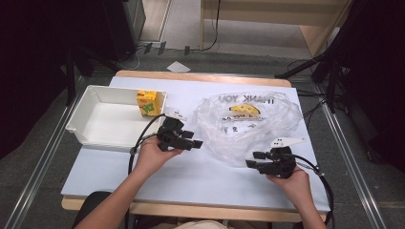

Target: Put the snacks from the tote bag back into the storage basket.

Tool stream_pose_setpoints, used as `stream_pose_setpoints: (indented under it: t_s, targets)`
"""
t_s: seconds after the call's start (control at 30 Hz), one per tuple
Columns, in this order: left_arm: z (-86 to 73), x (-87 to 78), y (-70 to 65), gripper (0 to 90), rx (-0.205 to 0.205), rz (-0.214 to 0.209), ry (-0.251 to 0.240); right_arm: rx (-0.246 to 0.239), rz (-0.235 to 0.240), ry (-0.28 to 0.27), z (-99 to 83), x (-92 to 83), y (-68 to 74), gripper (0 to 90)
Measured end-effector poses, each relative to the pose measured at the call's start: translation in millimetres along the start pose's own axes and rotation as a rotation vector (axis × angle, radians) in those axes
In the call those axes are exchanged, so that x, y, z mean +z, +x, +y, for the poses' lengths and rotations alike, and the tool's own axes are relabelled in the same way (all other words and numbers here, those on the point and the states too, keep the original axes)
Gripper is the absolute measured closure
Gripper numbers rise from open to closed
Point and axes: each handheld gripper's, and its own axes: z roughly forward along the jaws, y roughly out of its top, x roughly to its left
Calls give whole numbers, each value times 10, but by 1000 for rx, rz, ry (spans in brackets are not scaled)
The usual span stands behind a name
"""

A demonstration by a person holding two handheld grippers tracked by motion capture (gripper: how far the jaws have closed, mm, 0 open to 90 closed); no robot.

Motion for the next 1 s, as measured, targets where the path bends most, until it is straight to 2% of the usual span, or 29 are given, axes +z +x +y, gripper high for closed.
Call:
stream_pose_setpoints:
  t_s: [0.13,0.23,0.5,0.53,0.63,0.87,1.0]
  targets:
    - [-37,37,-38,403,-1,-14,-19,-1,-1,6,-1,4,6,487]
    - [-67,116,-88,401,32,-8,11,-4,-1,6,0,8,5,486]
    - [-133,230,-80,406,36,-14,32,-6,-4,8,-1,13,15,486]
    - [-144,260,-69,405,33,-14,52,-7,-3,9,-1,18,13,486]
    - [-149,279,-60,403,35,-18,65,-11,-1,11,-2,22,16,486]
    - [-153,268,-50,402,36,-23,64,-16,-4,14,-5,25,18,486]
    - [-164,252,-55,391,34,-41,57,-23,-4,4,-2,5,25,486]
